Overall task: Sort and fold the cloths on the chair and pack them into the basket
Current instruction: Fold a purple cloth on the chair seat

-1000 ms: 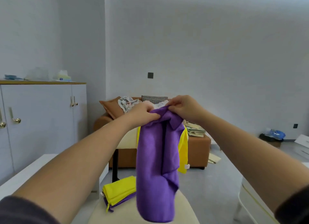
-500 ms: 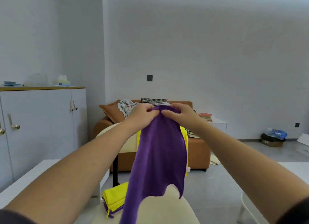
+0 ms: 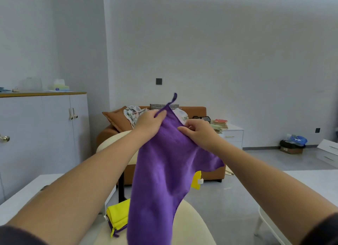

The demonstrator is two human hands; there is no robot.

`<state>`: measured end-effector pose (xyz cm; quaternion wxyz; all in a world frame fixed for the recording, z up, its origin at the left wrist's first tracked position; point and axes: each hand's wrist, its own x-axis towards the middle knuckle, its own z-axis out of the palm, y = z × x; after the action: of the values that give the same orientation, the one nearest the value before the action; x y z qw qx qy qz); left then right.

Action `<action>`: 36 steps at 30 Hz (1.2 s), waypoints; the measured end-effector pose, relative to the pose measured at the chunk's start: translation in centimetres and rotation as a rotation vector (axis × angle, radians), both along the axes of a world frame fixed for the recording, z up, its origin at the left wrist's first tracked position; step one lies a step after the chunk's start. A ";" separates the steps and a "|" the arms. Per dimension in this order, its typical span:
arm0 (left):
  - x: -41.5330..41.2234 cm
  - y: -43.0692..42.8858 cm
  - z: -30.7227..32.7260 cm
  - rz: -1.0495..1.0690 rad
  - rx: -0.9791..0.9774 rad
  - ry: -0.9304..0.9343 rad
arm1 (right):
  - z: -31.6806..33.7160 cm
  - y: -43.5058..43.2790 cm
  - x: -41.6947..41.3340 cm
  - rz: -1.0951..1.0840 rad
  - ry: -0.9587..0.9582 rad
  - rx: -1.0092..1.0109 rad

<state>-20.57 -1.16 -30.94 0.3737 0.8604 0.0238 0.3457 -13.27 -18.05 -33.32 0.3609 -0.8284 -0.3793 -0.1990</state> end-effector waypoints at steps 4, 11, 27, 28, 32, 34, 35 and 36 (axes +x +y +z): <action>0.8 1.3 -0.3 0.071 -0.052 -0.053 | -0.8 -1.5 0.8 0.068 0.047 -0.143; 3.4 4.4 -3.0 0.282 0.041 0.180 | -3.2 -3.5 4.6 -0.156 0.217 -0.685; 5.4 8.0 -4.6 0.151 -0.457 0.180 | -3.8 -4.7 7.2 -0.287 0.183 -0.017; 4.6 7.6 -5.6 0.140 -0.513 0.206 | -4.8 -5.0 6.4 -0.269 0.232 -0.003; 2.2 7.2 -10.8 0.149 -0.559 0.307 | -8.8 -6.2 2.6 -0.130 0.497 0.117; 1.3 7.2 -13.7 0.144 -0.549 0.367 | -11.0 -6.7 0.9 -0.093 0.632 0.125; 0.9 7.2 -15.1 0.146 -0.535 0.395 | -12.0 -6.9 0.2 -0.095 0.685 0.115; 0.2 6.9 -16.3 0.149 -0.542 0.420 | -13.0 -7.1 -0.3 -0.101 0.727 0.102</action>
<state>-20.36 5.73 -47.21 0.5492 0.7783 0.2536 0.1685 -13.55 -25.14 -46.37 0.5026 -0.8436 -0.1746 0.0720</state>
